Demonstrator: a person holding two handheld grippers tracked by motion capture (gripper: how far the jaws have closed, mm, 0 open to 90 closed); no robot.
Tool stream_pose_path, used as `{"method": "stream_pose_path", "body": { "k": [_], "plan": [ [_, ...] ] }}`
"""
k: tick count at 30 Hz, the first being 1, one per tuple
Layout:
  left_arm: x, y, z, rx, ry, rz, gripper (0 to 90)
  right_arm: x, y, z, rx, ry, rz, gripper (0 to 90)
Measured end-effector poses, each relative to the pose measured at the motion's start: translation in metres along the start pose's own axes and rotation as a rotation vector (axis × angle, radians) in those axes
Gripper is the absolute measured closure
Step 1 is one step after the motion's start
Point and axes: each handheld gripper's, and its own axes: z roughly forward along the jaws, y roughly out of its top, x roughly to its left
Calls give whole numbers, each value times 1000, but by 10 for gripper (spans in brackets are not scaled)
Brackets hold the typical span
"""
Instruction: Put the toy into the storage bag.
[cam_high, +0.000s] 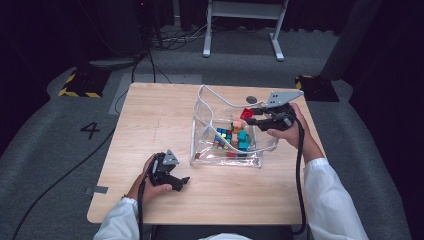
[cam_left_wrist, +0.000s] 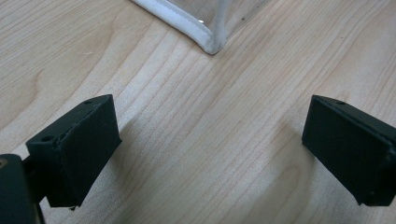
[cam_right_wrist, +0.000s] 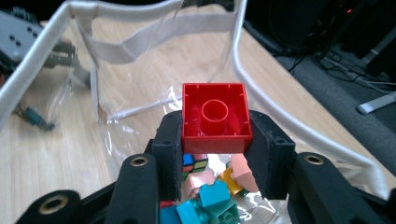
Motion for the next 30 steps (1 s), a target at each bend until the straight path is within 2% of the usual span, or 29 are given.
{"method": "stream_pose_path", "body": {
  "k": [6,10,12,14,19,22,24,30],
  "plan": [
    [0,0,0,0,1,2,41,4,2,15,98,27,-43,594],
    [0,0,0,0,0,1,41,4,6,22,175,23,-76,594],
    [0,0,0,0,2,0,41,4,8,25,224,19,-68,594],
    [0,0,0,0,3,1,41,1,9,30,268,7,-104,594],
    [0,0,0,0,3,2,41,0,8,44,380,23,-128,594],
    [0,0,0,0,1,2,41,-3,6,47,433,29,-127,594],
    [0,0,0,0,1,0,41,-5,3,47,472,22,-109,594],
    [0,0,0,0,2,2,41,-15,-7,41,539,25,-91,594]
  ]
}}
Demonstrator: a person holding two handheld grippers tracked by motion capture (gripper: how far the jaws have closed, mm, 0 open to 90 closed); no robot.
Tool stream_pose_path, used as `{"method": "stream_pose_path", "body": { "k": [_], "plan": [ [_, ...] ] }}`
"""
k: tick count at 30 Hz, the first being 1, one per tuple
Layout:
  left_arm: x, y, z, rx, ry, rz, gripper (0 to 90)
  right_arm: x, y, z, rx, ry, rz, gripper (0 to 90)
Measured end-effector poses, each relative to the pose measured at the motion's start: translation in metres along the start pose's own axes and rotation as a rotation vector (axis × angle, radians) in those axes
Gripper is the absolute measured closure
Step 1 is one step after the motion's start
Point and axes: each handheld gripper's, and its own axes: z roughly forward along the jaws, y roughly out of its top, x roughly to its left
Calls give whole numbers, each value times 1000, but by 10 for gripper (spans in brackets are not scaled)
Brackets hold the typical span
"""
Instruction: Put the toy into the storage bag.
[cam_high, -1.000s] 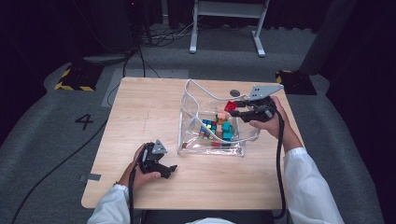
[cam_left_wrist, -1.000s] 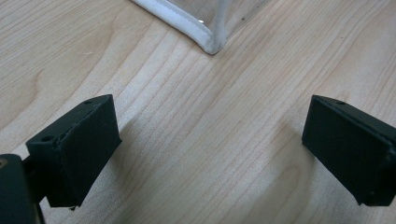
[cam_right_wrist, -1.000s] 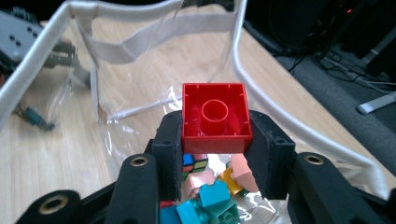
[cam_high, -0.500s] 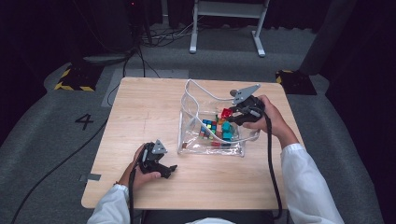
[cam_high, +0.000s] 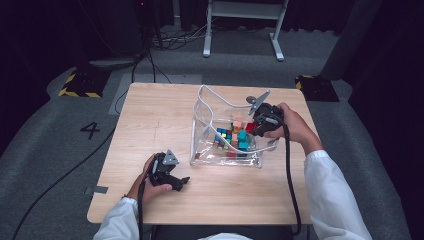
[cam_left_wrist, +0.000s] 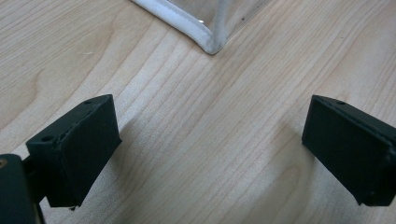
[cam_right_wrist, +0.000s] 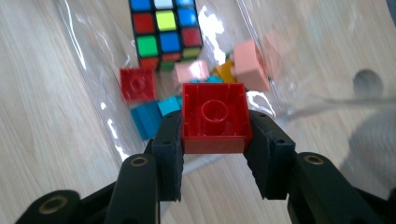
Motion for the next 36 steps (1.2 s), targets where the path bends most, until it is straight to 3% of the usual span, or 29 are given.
{"method": "stream_pose_path", "body": {
  "k": [11,17,29,36],
  "plan": [
    [0,0,0,0,1,1,41,-4,-19,-11,100,-28,5,593],
    [0,0,0,-1,-2,-3,41,-3,-21,-12,93,-34,5,592],
    [0,0,0,0,1,-1,41,0,-22,-18,30,-31,3,555],
    [0,0,0,0,3,-2,41,4,-24,-23,-57,-14,19,502]
  ]
}}
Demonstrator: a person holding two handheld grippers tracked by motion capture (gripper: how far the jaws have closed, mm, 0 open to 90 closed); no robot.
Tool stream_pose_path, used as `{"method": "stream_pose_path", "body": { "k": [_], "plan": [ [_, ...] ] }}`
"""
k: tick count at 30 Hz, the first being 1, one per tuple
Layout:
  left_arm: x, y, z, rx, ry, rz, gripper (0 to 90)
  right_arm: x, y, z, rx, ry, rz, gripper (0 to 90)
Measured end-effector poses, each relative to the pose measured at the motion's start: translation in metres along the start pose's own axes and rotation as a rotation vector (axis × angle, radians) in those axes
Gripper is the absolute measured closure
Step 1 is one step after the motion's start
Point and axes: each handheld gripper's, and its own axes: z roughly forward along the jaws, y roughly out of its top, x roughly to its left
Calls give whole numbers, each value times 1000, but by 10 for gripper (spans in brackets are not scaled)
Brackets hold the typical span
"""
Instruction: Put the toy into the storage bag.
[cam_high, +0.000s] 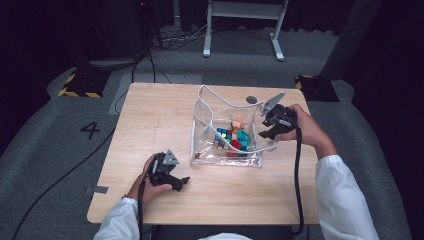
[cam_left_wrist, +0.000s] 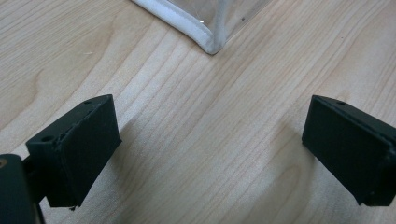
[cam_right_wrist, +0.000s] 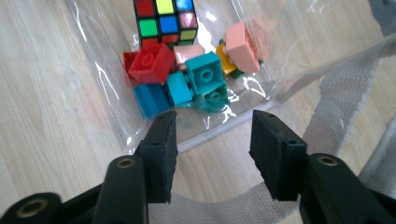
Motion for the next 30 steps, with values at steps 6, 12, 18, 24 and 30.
{"method": "stream_pose_path", "body": {
  "k": [6,12,18,24,30],
  "plan": [
    [0,0,0,0,-1,1,41,5,-4,-6,-102,-23,-13,446],
    [0,0,0,0,-3,-1,41,9,-8,-13,-209,-59,46,358],
    [0,0,0,0,-2,1,41,12,-14,-20,-362,-81,105,289],
    [0,0,0,0,0,2,41,16,-23,-32,-418,-145,174,256],
    [0,0,0,0,0,2,41,20,-34,-42,-444,-178,219,250]
  ]
}}
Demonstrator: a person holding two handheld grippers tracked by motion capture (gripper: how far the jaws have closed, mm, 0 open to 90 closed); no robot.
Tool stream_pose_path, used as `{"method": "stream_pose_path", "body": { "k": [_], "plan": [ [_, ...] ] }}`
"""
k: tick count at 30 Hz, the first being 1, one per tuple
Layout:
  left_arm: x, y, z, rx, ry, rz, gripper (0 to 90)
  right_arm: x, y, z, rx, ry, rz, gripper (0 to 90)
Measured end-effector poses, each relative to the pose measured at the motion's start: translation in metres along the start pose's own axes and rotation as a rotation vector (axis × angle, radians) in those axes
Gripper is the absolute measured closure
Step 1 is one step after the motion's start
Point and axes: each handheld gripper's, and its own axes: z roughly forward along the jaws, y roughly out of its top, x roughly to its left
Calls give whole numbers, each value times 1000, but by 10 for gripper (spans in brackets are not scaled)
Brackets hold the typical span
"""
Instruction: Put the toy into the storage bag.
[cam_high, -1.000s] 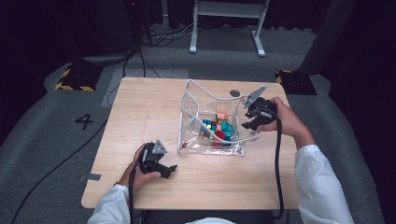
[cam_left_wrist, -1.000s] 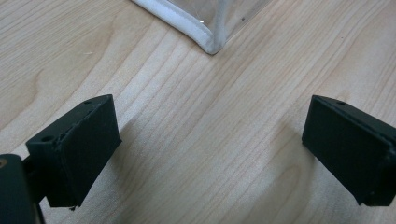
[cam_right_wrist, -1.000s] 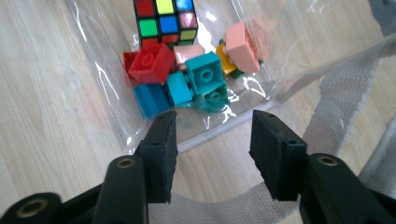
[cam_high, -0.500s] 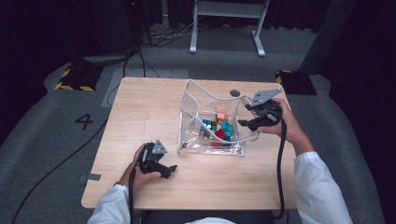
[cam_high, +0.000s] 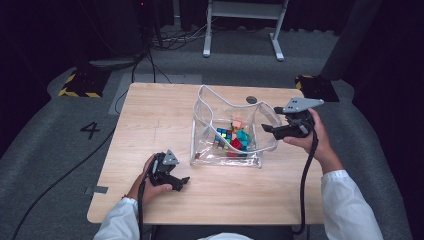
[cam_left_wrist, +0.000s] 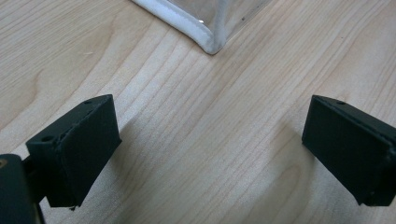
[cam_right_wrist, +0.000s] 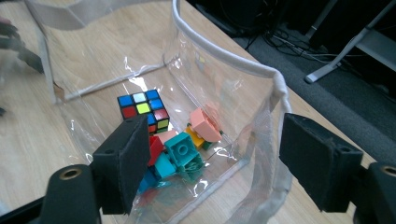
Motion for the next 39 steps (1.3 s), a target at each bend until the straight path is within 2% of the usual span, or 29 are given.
{"method": "stream_pose_path", "body": {
  "k": [4,13,22,35,39],
  "plan": [
    [0,0,0,0,-1,0,41,1,-5,-11,-18,-17,19,253],
    [0,0,0,0,1,0,41,7,-18,-30,-40,-38,11,254],
    [0,0,0,0,-2,-4,41,12,-34,-46,-74,-20,28,254],
    [0,0,0,0,0,-2,41,18,-64,-55,-78,-23,38,254],
    [0,0,0,0,-2,-3,41,19,-80,-51,-49,-21,48,255]
  ]
}}
